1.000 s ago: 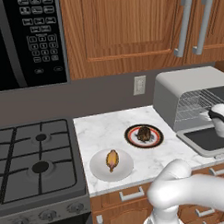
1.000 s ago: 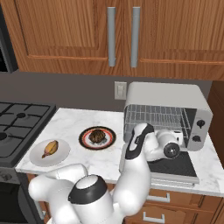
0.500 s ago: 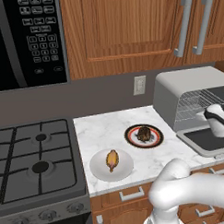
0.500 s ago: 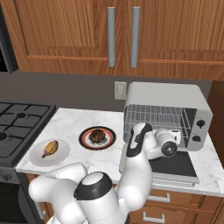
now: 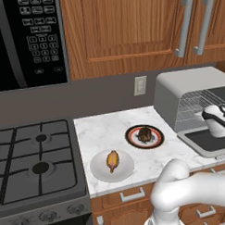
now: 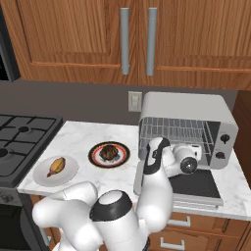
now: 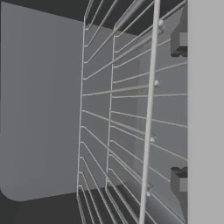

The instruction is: Open the toaster oven door. Place the bread on the bottom rack in the toaster oven and place the chicken drumstick on the top rack.

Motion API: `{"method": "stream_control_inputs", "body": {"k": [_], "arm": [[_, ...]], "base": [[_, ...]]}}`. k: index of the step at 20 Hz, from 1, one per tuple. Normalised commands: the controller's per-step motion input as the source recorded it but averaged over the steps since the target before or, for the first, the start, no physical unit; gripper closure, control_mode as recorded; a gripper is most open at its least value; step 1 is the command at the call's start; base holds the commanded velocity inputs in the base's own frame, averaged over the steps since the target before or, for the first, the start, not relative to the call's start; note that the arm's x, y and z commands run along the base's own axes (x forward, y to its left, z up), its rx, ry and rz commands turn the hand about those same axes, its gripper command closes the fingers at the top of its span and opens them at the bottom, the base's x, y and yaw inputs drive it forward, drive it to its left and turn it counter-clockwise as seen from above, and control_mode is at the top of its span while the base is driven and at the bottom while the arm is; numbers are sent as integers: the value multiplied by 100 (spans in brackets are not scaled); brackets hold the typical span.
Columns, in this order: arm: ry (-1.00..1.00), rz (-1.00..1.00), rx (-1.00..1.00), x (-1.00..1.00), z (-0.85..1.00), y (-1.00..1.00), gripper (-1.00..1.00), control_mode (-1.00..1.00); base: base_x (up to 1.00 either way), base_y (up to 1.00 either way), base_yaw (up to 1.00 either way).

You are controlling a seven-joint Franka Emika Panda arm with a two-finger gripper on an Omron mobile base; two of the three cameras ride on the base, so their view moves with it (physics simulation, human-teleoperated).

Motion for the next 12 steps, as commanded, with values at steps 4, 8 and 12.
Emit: {"method": "stream_control_inputs", "body": {"k": [4,8,12], "arm": [[1,0,0,15,-10,0,-100,-100],[7,0,0,3,-23,-1,-100,-100],[6,0,0,4,-19,0,-100,-100]], "base": [[0,0,0],[0,0,0],[0,0,0]]}}
